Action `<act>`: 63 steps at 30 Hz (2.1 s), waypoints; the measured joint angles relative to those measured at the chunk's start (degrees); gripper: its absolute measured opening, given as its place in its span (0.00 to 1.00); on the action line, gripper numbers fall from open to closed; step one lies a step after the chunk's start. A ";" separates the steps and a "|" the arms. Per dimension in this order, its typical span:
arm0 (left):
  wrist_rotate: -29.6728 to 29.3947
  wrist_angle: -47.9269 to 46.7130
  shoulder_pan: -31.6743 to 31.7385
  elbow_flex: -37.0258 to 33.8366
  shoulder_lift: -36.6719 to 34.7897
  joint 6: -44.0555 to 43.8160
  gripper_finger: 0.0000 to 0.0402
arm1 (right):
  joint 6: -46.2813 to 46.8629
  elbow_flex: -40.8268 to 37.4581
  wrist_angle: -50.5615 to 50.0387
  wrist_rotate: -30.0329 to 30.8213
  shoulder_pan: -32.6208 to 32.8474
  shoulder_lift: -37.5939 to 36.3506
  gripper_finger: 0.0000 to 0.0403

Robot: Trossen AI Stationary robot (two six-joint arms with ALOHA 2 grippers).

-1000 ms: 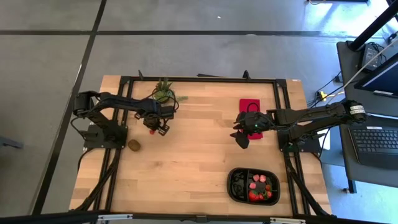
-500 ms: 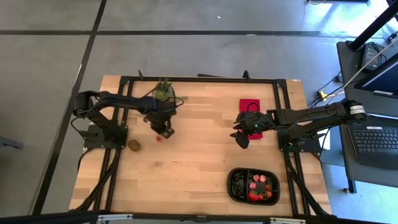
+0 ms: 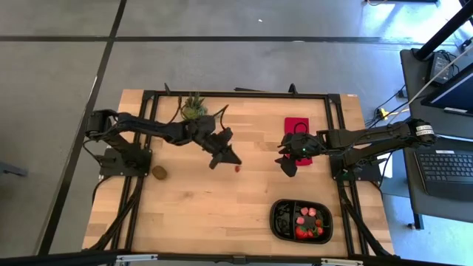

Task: Pick and placing Produce into tupperware
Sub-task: Put the strawberry into the right of the black bin

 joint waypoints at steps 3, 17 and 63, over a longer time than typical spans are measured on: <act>-10.38 0.95 -2.37 0.02 0.02 6.05 0.00 | -0.11 0.00 0.59 -0.01 0.00 -0.02 0.55; -29.79 23.79 -10.46 -0.01 12.19 21.87 0.00 | 0.22 0.00 1.43 -0.19 0.00 -3.45 0.55; -35.30 36.55 -7.46 0.02 14.43 25.77 0.00 | -10.11 0.02 21.67 -0.41 0.24 -2.47 0.55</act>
